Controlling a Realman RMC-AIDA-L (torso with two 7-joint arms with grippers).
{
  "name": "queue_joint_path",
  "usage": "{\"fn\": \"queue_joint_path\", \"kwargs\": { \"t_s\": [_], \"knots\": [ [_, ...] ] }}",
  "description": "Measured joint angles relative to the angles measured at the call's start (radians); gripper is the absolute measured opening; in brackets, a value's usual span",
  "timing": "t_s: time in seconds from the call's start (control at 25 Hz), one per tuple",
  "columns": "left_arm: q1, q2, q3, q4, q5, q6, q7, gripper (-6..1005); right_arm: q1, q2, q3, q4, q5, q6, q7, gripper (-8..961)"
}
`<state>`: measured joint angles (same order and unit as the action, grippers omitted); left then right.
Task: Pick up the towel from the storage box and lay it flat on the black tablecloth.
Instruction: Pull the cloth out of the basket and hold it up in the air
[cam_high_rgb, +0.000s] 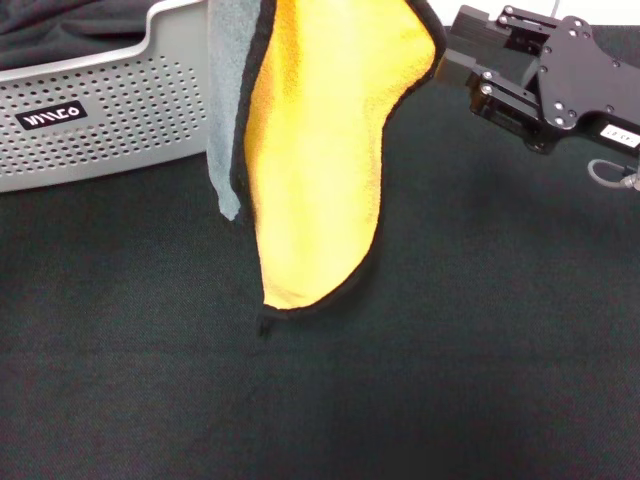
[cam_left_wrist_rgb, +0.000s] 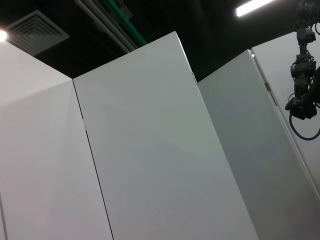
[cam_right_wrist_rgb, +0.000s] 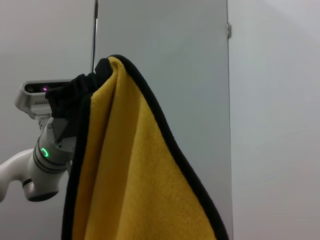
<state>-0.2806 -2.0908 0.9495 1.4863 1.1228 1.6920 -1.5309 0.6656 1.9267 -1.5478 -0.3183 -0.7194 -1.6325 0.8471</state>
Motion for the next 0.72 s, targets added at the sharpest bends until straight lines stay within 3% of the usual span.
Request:
{"fn": "queue_joint_path", "kwargs": {
  "t_s": [0.56, 0.72],
  "knots": [
    [0.0, 0.0, -0.002, 0.0, 0.0, 0.0, 0.0, 28, 0.027, 0.011, 0.002, -0.003, -0.051, 0.021, -0.003, 413],
    [0.002, 0.0, -0.002, 0.0, 0.0, 0.0, 0.0, 28, 0.015, 0.016, 0.023, -0.004, -0.051, 0.017, -0.019, 299]
  ]
}}
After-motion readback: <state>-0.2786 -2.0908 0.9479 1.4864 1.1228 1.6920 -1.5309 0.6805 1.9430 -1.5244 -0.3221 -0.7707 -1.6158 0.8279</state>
